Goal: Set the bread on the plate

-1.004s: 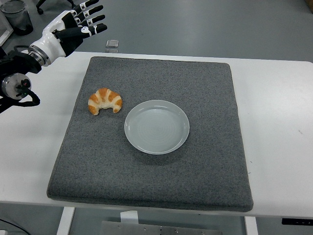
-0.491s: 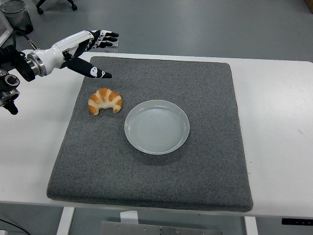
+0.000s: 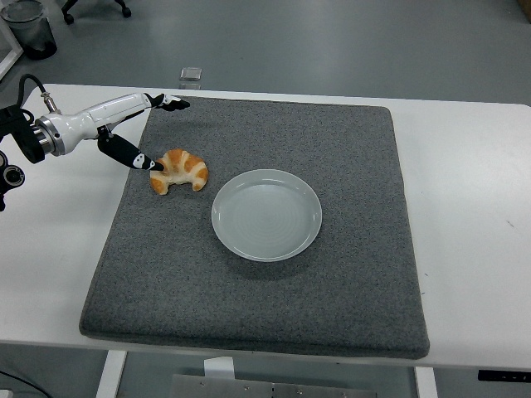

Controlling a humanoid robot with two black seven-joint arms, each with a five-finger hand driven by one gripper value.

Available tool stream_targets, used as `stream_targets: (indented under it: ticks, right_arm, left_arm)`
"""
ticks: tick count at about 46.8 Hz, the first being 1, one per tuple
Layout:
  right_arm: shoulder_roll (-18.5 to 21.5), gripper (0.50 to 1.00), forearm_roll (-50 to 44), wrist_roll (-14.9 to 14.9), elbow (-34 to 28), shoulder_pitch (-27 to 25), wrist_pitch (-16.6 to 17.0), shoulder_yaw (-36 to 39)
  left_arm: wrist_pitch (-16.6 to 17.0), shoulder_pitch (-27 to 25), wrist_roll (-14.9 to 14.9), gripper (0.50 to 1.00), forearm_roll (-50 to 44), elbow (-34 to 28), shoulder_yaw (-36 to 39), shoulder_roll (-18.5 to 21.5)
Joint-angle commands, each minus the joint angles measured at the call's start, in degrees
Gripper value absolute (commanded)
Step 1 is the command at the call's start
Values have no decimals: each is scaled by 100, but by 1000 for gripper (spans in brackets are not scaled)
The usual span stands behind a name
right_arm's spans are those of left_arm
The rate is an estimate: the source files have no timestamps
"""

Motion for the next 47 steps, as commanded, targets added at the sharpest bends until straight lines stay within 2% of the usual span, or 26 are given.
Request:
stream_targets:
  ticks: [1, 16, 23, 29, 37, 47]
  right_arm:
    - [0, 940, 0, 0, 1, 0, 0, 0]
    - [0, 938, 0, 0, 1, 0, 0, 0]
    - [0, 938, 0, 0, 1, 0, 0, 0]
    - [0, 940, 0, 0, 1, 0, 0, 0]
    - [0, 938, 0, 0, -8, 0, 0, 0]
    - [0, 938, 0, 0, -17, 0, 0, 0]
  left_arm:
    - [180, 175, 1, 984, 218, 227, -10, -215]
    - [374, 439, -8, 984, 227, 386, -27, -418]
    - [514, 562, -43, 984, 227, 763, -19, -866]
    - [585, 650, -157, 984, 166, 914, -45, -1015]
    - [655, 729, -158, 984, 157, 957, -63, -1112]
    - [682, 799, -201, 984, 148, 1317, -63, -1332]
